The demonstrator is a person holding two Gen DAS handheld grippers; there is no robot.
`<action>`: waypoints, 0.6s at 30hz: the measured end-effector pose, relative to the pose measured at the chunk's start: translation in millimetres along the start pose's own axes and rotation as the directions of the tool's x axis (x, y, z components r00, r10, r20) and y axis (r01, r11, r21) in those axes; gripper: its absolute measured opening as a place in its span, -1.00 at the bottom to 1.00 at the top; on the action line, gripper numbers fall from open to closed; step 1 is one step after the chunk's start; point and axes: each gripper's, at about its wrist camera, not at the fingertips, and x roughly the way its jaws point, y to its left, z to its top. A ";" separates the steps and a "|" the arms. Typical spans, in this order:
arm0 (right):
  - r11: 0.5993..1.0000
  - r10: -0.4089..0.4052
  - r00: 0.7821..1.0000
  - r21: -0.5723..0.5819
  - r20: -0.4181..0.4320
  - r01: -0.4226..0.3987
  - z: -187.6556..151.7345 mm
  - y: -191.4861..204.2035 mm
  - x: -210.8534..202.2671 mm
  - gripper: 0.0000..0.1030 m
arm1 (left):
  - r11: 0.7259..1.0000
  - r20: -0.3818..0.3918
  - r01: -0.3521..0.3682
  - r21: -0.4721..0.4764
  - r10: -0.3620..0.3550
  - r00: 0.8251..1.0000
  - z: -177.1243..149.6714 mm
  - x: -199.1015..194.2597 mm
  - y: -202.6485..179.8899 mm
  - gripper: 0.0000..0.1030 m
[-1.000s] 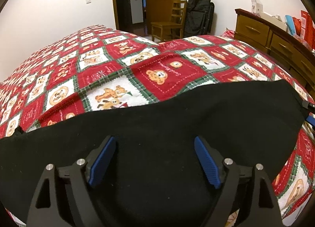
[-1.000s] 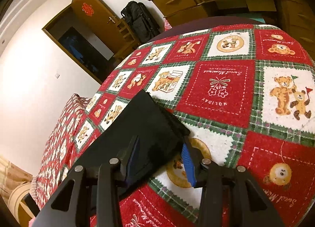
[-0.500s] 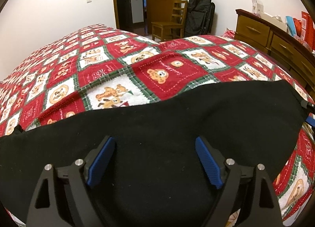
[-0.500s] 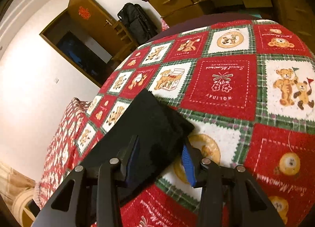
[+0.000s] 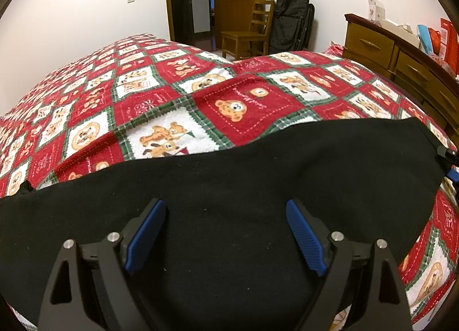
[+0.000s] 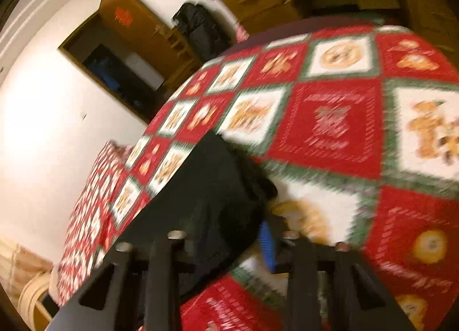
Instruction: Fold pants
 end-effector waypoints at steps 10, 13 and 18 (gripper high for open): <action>0.998 0.036 0.998 -0.052 0.051 -0.033 0.5 10.5 -14.9 -0.86 | 1.000 0.003 -0.005 0.006 0.005 1.000 -0.4 0.9 -0.4 0.73; 0.987 0.086 0.993 -0.142 0.076 -0.074 1.9 38.4 -31.8 -0.86 | 1.000 0.007 -0.011 0.012 0.011 1.000 -0.7 1.6 -1.4 0.74; 0.950 0.203 0.977 -0.253 0.064 -0.181 -0.1 87.9 -54.3 -0.86 | 1.000 0.007 -0.014 0.015 0.013 1.000 -0.3 0.8 -2.0 0.74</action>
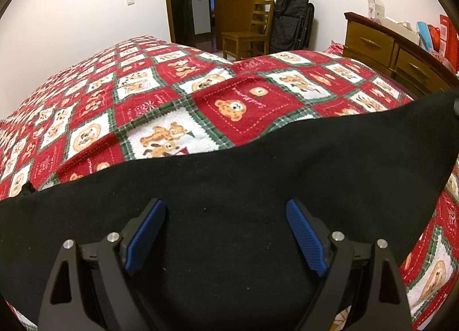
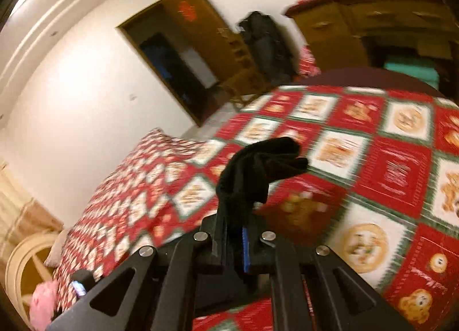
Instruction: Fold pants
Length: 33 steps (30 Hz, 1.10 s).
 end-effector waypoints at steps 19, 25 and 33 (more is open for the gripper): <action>0.874 0.303 0.927 -0.323 -0.221 -0.363 -45.8 187.0 30.3 -0.86 | 0.984 0.020 0.085 -0.158 -0.083 0.996 17.5 -45.9 108.1 0.72; 0.791 0.336 0.873 -0.398 -0.354 -0.466 -105.0 246.6 62.7 -0.86 | 0.962 0.003 -0.008 -0.273 0.009 1.000 -0.6 -49.0 184.5 0.72; 0.650 0.266 0.823 -0.537 -0.502 -0.538 -207.6 305.1 106.6 -0.86 | 0.914 -0.022 -0.091 -0.395 0.090 0.996 -28.4 -55.1 248.8 0.72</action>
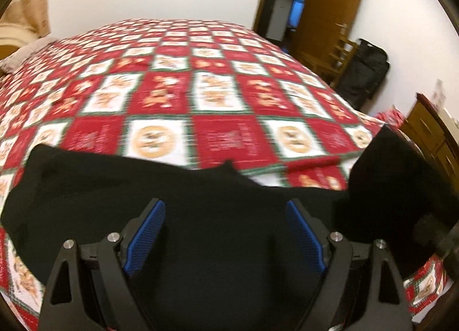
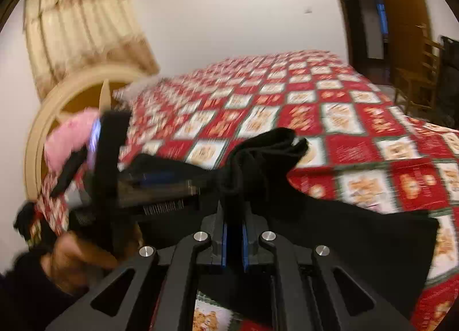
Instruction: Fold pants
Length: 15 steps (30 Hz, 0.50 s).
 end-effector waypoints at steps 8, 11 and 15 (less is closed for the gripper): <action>0.991 -0.056 0.990 -0.131 -0.132 0.039 -33.7 20.9 52.3 -0.82 | 0.999 -0.016 -0.019 -0.029 0.019 1.000 -8.3 7.2 28.5 0.72; 0.983 -0.100 0.984 -0.168 -0.150 0.074 -39.8 24.5 60.1 -0.72 | 0.999 -0.024 -0.014 -0.035 0.013 1.000 -9.7 10.2 30.8 0.72; 0.968 -0.099 0.985 -0.245 -0.145 0.061 -47.2 39.2 61.0 -0.06 | 0.999 -0.029 -0.014 -0.042 0.013 1.000 -9.4 12.2 34.2 0.72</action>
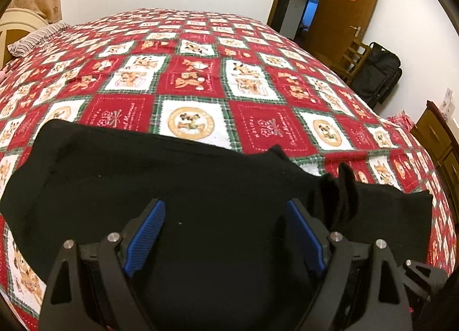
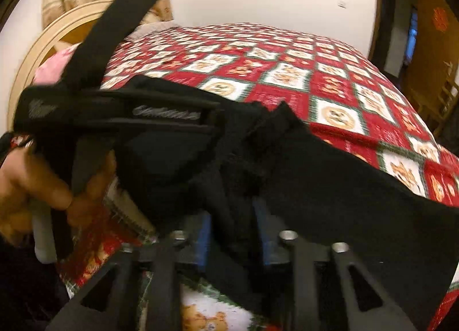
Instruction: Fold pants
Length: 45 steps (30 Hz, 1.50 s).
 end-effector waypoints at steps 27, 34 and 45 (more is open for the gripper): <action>0.796 -0.177 0.984 0.586 -0.012 0.150 -51.0 -223.6 -83.6 -0.31 | 0.989 -0.041 0.133 0.069 -0.130 0.991 -2.8 -3.0 -57.7 0.73; 0.832 -0.241 0.970 0.522 0.033 0.189 -42.9 -218.7 -95.5 -0.44 | 0.987 -0.083 0.090 0.130 -0.080 0.993 -19.3 10.4 -76.6 0.73; 0.820 -0.120 0.992 0.561 -0.027 0.114 -50.2 -242.4 -58.3 -0.76 | 0.984 -0.068 0.039 0.177 -0.027 0.997 -26.2 9.0 -83.2 0.77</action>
